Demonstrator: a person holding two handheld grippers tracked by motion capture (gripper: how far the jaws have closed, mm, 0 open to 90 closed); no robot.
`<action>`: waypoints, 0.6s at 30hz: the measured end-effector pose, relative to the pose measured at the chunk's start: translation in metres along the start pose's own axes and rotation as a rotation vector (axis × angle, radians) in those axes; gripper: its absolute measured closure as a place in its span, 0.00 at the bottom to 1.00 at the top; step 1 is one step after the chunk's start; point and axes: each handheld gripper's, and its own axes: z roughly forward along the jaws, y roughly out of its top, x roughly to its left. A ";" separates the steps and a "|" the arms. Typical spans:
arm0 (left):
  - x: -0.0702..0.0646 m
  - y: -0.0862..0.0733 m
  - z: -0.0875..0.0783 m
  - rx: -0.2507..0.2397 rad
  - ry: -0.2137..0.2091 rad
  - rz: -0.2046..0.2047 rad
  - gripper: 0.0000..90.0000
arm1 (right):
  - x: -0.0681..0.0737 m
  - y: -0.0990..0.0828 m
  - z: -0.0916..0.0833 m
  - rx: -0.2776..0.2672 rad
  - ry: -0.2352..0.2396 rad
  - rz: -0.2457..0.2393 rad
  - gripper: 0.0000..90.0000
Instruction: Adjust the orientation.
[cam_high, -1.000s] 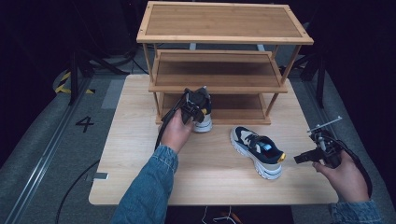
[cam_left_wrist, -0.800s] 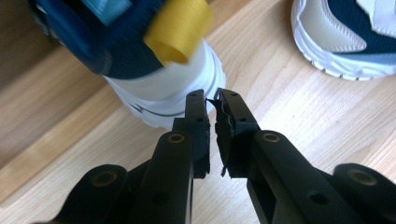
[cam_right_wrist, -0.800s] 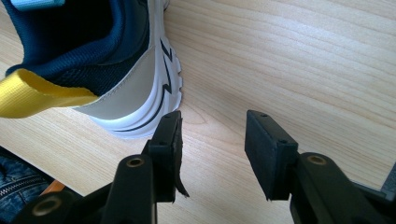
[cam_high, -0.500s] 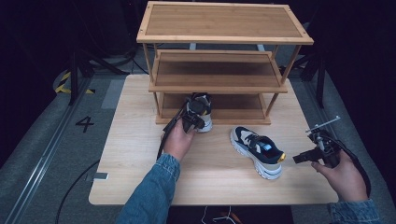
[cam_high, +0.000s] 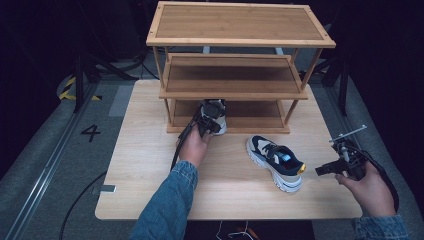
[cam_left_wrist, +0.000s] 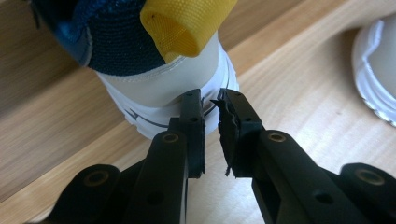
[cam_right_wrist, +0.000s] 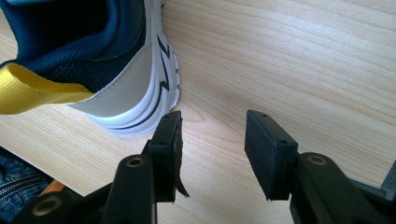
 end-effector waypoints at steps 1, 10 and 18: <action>0.002 0.000 0.000 -0.004 -0.023 -0.033 0.88 | 0.000 0.000 0.000 0.001 0.001 0.000 0.63; 0.006 0.003 0.009 -0.043 0.014 -0.016 0.88 | 0.001 0.001 0.000 0.003 0.000 -0.002 0.63; 0.008 0.005 0.011 -0.054 0.009 0.004 0.83 | 0.000 0.002 0.001 0.003 0.001 -0.006 0.63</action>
